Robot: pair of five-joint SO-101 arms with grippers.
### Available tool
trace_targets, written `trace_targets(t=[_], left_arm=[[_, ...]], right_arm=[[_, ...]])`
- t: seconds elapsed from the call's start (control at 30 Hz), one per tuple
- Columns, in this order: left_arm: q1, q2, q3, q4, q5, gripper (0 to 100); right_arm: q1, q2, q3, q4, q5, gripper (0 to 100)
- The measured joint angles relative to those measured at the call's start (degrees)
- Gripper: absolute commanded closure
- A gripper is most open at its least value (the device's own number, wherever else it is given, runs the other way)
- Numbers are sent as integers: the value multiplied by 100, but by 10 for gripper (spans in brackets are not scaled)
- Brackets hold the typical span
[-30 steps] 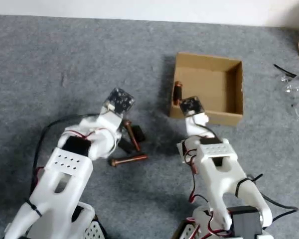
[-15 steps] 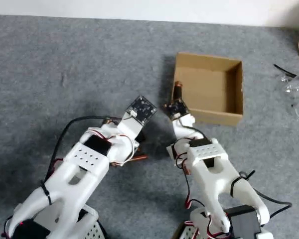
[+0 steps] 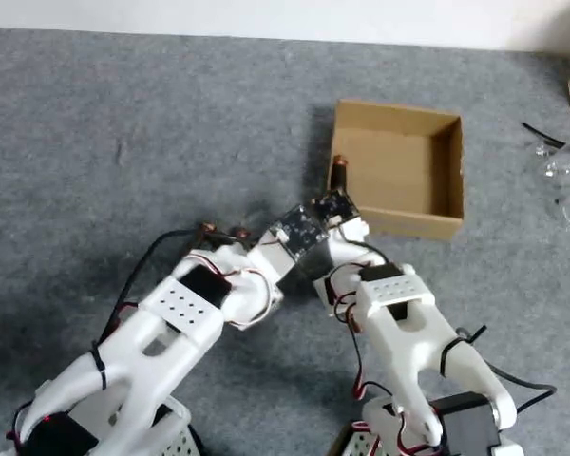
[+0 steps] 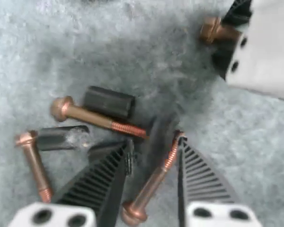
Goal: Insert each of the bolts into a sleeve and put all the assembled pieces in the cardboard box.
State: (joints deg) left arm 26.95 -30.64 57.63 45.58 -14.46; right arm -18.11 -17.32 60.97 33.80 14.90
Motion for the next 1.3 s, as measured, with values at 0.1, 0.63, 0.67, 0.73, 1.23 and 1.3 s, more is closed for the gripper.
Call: trace_targets(t=[0.1, 0.63, 0.67, 0.73, 1.23, 1.3], left_arm=[[62, 0, 123, 0, -44, 837], [-1846, -756, 835, -712, 835, 837], [-1952, -862, 932, -809, 853, 837], [-2031, -1090, 1108, -958, 870, 851], [-3314, -1741, 1714, -2084, 1477, 877], [-3323, -1749, 1714, -2084, 1477, 877]], right_arm=[[18, 0, 0, 0, 0, 842], [686, 9, -35, -35, -422, 842], [686, 9, -35, -35, -422, 842], [686, 9, -35, -35, -422, 842], [545, 35, -237, 18, -246, 840], [378, 44, -360, 167, 132, 840]])
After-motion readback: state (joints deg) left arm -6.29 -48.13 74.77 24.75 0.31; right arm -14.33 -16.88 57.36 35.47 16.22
